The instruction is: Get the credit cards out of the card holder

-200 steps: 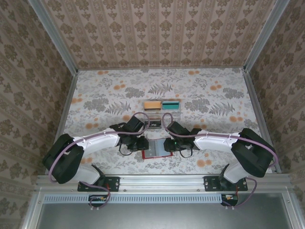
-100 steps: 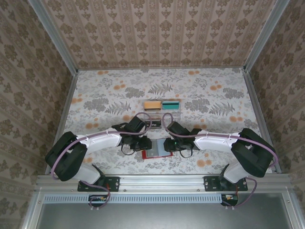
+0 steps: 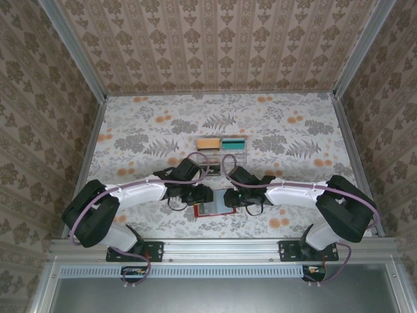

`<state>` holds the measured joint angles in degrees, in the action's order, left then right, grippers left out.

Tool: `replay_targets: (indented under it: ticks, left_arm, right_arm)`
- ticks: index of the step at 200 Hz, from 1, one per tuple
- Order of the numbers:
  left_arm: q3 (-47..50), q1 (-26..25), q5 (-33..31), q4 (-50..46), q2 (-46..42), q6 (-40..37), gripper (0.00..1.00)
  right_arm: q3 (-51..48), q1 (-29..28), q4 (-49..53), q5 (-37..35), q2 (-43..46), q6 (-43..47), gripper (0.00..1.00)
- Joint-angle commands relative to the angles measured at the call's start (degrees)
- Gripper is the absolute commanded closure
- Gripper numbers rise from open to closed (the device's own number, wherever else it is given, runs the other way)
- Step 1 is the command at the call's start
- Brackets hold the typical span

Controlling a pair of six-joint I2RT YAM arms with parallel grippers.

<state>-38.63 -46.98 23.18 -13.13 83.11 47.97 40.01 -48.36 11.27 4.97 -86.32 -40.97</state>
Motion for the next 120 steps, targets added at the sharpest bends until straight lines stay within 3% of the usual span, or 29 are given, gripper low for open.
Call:
replay_targets:
  ticks: [1,120]
  left_arm:
    - [-1.0,-0.5,2.0,1.8,1.8,0.0,0.55]
    - [-9.6,-2.8,6.6,5.6,9.0,-2.4,0.54]
  right_arm:
    - [-0.9,0.0,-0.1,0.4,0.3,-1.0,0.69]
    - [-4.0,2.1,2.2,-2.7,10.5,-2.4,0.64]
